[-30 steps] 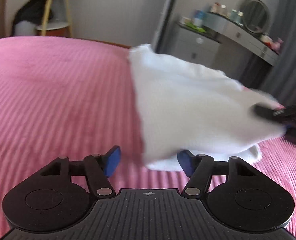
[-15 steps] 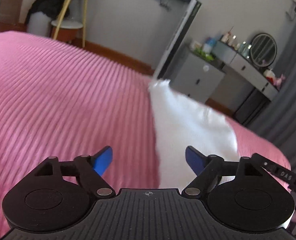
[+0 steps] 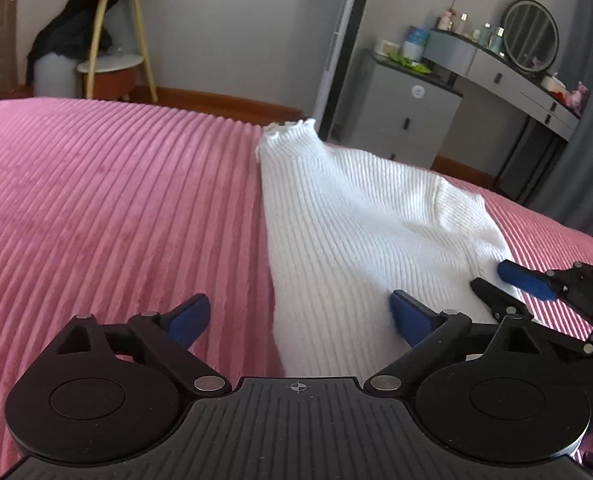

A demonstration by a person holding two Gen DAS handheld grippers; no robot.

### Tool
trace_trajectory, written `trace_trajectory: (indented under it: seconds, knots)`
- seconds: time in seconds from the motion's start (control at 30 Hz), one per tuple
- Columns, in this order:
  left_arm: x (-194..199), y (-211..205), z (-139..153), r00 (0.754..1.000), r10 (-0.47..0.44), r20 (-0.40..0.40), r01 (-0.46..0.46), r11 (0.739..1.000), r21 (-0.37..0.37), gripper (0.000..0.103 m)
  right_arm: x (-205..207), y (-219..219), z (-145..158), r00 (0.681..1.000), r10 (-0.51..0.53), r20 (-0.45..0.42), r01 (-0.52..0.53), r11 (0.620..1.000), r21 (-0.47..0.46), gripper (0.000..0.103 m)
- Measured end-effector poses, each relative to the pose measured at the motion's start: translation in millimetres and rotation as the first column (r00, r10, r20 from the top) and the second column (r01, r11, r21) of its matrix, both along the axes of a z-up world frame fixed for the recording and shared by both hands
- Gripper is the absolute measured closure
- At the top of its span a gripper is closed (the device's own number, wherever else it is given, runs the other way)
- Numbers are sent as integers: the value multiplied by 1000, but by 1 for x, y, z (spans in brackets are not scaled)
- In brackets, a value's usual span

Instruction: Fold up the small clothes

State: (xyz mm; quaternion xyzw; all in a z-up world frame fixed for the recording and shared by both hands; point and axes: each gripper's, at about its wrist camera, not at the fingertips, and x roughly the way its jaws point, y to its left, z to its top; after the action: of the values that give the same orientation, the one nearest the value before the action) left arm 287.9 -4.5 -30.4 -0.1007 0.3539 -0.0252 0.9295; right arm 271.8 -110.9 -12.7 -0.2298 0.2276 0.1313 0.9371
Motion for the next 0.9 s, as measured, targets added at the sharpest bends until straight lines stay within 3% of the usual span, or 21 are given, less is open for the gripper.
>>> trace_trajectory:
  seconds: [0.1,0.23,0.47,0.6,0.8,0.9]
  knots:
    - [-1,-1,-6,1000,5,5,-5,1000,-17,0,7,-5,-3,1000,-7,-17,8,998,60,78]
    - [-7,2,-3,1000,9,11,-9,1000,-14,0,3,2,2,999,-30,-22,30,999,32,77]
    - [-34,9,11,1000,5,-13,-6,999,-45,1,-45,-4,32,995,-90,-39,94,989,118,77]
    - [-37,3,4,999,5,-48,-7,1000,-29,1,-51,-1,16,993,-97,-70,100,995,30,77]
    - [-39,4,-5,996,25,-85,-28,999,-27,0,-38,-5,5,991,-91,-100,93,995,22,76]
    - [-47,3,1,992,36,-120,-38,999,-13,0,-42,-3,13,986,-111,-123,114,993,16,73]
